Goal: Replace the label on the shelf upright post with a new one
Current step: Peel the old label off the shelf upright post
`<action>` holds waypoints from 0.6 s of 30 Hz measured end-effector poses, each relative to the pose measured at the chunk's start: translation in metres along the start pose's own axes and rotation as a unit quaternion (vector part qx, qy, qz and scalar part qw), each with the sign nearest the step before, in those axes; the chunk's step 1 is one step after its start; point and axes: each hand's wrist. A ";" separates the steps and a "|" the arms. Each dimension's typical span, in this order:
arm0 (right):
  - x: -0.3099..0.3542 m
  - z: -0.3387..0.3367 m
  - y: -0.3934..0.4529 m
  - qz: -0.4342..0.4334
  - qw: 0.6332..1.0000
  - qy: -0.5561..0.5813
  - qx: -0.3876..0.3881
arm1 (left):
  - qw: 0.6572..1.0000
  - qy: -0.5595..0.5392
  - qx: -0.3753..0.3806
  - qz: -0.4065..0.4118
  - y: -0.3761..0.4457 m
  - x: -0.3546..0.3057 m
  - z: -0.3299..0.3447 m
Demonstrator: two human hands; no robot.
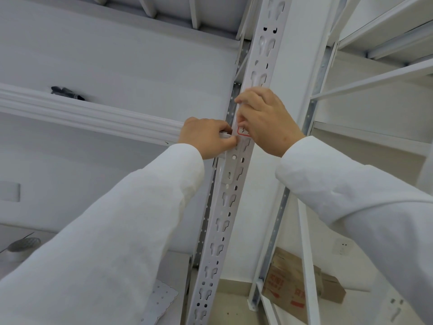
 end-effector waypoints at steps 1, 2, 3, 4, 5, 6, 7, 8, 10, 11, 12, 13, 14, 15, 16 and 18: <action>0.000 -0.001 0.000 0.007 1.000 0.025 -0.002 | 1.000 0.001 0.000 0.001 0.000 0.000 0.000; 0.000 -0.003 0.000 0.020 0.999 0.050 0.004 | 1.000 0.003 0.001 0.002 0.000 0.000 0.000; 0.001 -0.004 0.000 0.031 0.997 0.069 0.012 | 1.000 0.003 0.000 0.003 -0.001 0.000 0.000; 0.002 -0.006 0.000 0.035 0.996 0.081 0.016 | 1.000 0.003 -0.001 0.004 -0.001 -0.001 0.000; 0.002 -0.007 -0.001 0.034 0.996 0.086 0.017 | 1.000 0.004 -0.003 0.006 0.000 -0.001 0.000; 0.002 -0.008 -0.001 0.029 0.995 0.089 0.017 | 1.000 0.006 -0.004 0.007 0.000 -0.001 0.000; 0.001 -0.010 -0.001 0.022 0.996 0.088 0.015 | 1.000 0.007 -0.005 0.008 0.000 -0.001 0.000; 0.001 -0.012 -0.002 0.016 0.996 0.084 0.012 | 1.000 0.006 -0.005 0.008 0.000 0.000 0.000; 0.000 -0.014 -0.001 0.008 0.997 0.079 0.008 | 1.000 0.004 -0.006 0.008 -0.001 0.000 0.000; 0.001 -0.015 -0.001 0.009 0.997 0.076 0.006 | 1.000 0.004 -0.007 0.009 -0.001 0.000 0.001; 0.003 -0.015 0.000 0.011 0.997 0.071 0.001 | 1.000 0.005 -0.009 0.010 -0.001 0.000 0.001; 0.004 -0.014 0.001 0.011 0.998 0.065 -0.007 | 1.000 0.005 -0.011 0.012 -0.001 0.000 0.002; 0.005 -0.012 0.001 0.007 0.998 0.055 -0.016 | 1.000 0.006 -0.012 0.013 -0.001 0.001 0.002; 0.005 -0.010 0.001 0.001 0.999 0.042 -0.024 | 1.000 0.007 -0.012 0.014 -0.001 0.001 0.003; 0.006 -0.008 0.001 -0.008 0.999 0.029 -0.032 | 1.000 0.008 -0.012 0.014 -0.001 0.001 0.003; 0.006 -0.002 0.000 -0.013 0.999 0.012 -0.048 | 1.000 0.011 -0.012 0.013 0.000 0.000 0.003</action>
Point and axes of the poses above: each hand's wrist, its own y-axis towards the middle knuckle, its own z-axis out of the palm, x = y × z, and after that the axes turned 11 degrees about -x, right-handed
